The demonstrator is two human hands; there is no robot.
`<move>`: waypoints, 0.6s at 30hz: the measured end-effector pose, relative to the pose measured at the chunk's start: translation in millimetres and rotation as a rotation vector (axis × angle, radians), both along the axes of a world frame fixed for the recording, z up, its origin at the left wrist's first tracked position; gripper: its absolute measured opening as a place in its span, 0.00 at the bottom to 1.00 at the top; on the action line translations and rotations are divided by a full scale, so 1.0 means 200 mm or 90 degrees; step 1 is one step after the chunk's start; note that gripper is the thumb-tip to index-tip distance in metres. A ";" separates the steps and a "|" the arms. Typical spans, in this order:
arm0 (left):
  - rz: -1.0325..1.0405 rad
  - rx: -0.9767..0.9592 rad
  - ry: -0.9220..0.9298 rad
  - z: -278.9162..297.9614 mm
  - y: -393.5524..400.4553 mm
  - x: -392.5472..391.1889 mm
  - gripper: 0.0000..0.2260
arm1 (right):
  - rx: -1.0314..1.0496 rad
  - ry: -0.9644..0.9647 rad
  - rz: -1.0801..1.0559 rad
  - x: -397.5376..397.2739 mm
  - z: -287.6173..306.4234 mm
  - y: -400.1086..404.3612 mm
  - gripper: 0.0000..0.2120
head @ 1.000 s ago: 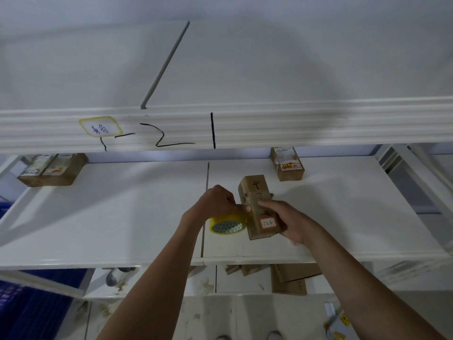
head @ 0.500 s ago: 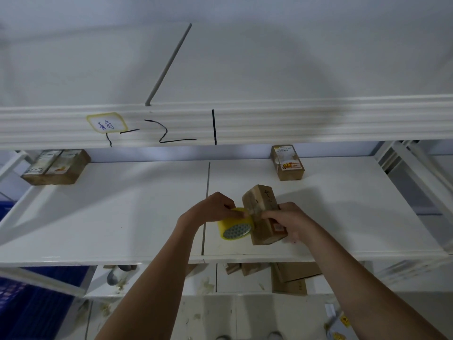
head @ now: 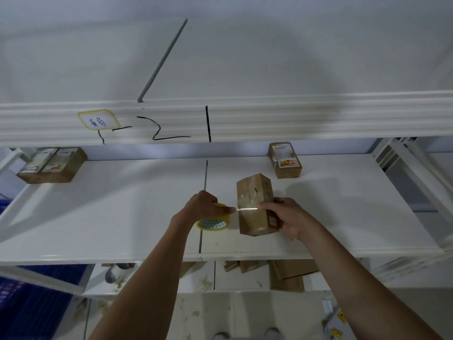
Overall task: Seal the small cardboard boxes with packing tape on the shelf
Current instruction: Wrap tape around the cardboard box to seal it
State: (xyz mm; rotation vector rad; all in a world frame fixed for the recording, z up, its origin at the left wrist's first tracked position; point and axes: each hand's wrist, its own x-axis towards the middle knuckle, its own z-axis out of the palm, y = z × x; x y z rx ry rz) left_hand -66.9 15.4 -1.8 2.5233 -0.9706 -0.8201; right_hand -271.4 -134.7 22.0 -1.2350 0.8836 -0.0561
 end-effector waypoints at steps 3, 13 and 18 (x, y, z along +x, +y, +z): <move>0.001 -0.009 0.024 0.01 -0.01 0.00 0.29 | 0.024 -0.028 0.009 -0.01 -0.01 0.00 0.22; -0.012 -0.150 0.181 0.09 -0.04 -0.03 0.22 | 0.241 -0.158 -0.010 -0.07 0.05 0.01 0.12; -0.048 -0.030 0.108 0.08 -0.05 -0.03 0.28 | 0.258 -0.100 0.016 -0.09 -0.03 -0.01 0.18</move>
